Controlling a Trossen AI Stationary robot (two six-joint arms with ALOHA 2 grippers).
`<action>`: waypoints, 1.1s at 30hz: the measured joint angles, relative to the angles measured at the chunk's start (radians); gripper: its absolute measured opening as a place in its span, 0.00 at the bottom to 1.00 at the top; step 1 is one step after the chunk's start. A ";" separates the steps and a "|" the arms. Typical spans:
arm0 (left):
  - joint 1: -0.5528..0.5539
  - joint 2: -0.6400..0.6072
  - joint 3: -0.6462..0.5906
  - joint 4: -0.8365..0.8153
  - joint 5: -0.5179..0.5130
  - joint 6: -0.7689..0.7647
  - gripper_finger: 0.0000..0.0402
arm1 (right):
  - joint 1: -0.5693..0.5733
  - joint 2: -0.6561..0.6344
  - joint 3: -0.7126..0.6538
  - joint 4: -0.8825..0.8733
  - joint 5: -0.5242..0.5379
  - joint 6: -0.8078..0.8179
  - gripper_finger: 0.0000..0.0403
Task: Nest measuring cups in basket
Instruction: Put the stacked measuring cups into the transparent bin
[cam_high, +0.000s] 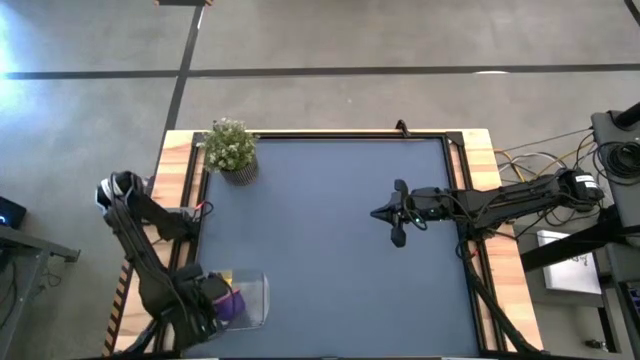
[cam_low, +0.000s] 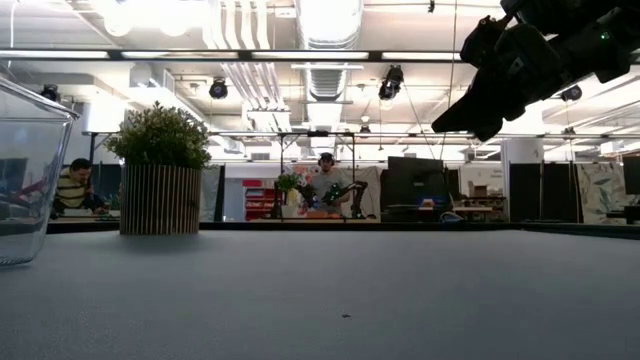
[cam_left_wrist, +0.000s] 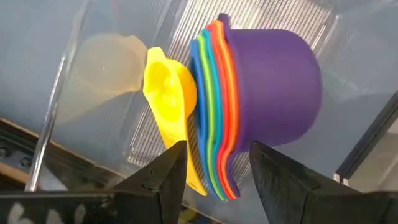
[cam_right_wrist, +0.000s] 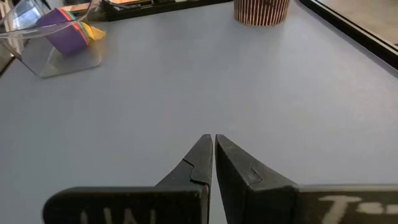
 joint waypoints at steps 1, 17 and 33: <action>0.000 -0.022 -0.025 0.022 -0.003 -0.010 0.39 | 0.000 0.000 0.000 0.000 0.000 0.000 0.02; 0.005 -0.103 -0.144 0.148 -0.026 0.012 0.57 | 0.000 0.000 0.000 -0.016 -0.001 0.016 0.02; 0.002 -0.100 -0.158 0.201 0.132 -0.102 0.60 | 0.000 0.000 0.000 -0.016 -0.001 0.019 0.02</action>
